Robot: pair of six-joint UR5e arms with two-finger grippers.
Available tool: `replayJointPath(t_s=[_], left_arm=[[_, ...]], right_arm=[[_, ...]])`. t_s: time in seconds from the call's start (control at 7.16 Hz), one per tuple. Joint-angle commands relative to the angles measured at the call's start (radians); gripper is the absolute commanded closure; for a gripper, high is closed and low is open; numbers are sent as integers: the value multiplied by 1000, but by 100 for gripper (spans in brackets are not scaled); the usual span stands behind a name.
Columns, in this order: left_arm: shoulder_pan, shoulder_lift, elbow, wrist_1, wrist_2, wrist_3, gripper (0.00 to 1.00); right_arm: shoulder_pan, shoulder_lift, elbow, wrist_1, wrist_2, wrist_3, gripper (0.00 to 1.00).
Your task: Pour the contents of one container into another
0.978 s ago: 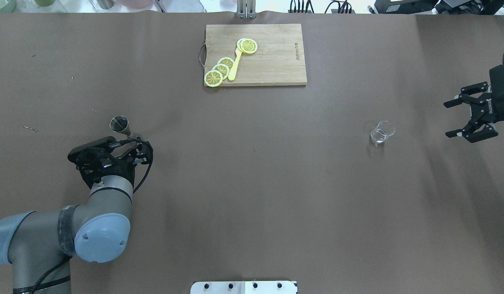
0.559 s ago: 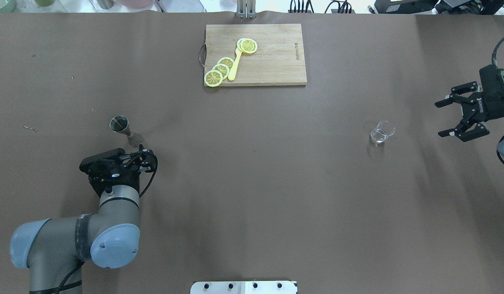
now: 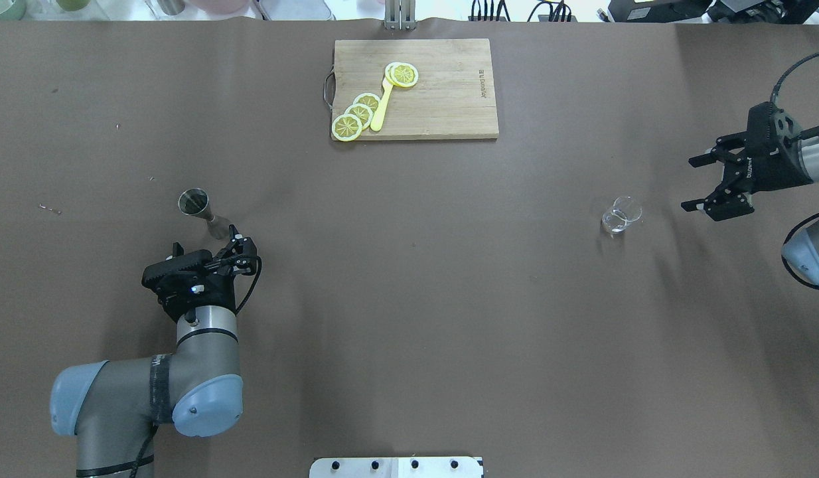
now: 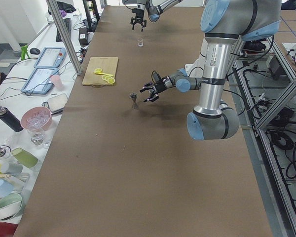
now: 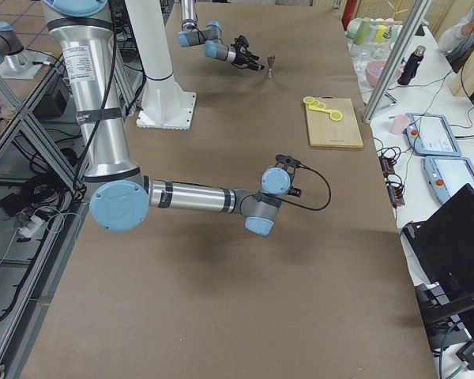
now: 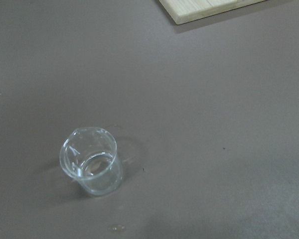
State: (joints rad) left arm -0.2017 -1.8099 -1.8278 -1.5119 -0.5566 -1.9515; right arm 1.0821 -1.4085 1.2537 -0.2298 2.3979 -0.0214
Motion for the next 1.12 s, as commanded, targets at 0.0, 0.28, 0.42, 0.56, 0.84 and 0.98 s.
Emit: replayJointPath(t_s=[0.0, 0.28, 0.42, 0.56, 0.84, 0.98], left_arm=[[1, -5, 51, -2, 68, -6, 5], [7, -17, 123, -28, 78, -78, 5], [7, -22, 134, -28, 113, -79, 5], [2, -22, 139, -28, 118, -80, 5], [-25, -22, 160, -28, 121, -78, 5], [-45, -28, 163, -28, 122, -78, 5]], right_arm=[[-69, -18, 67, 3, -77, 49, 0], [-111, -44, 69, 71, -132, 104, 0], [-119, -44, 67, 85, -134, 115, 0], [-126, -41, 67, 87, -141, 115, 0], [-146, -40, 67, 87, -146, 115, 0], [-157, -38, 64, 89, -151, 115, 0]])
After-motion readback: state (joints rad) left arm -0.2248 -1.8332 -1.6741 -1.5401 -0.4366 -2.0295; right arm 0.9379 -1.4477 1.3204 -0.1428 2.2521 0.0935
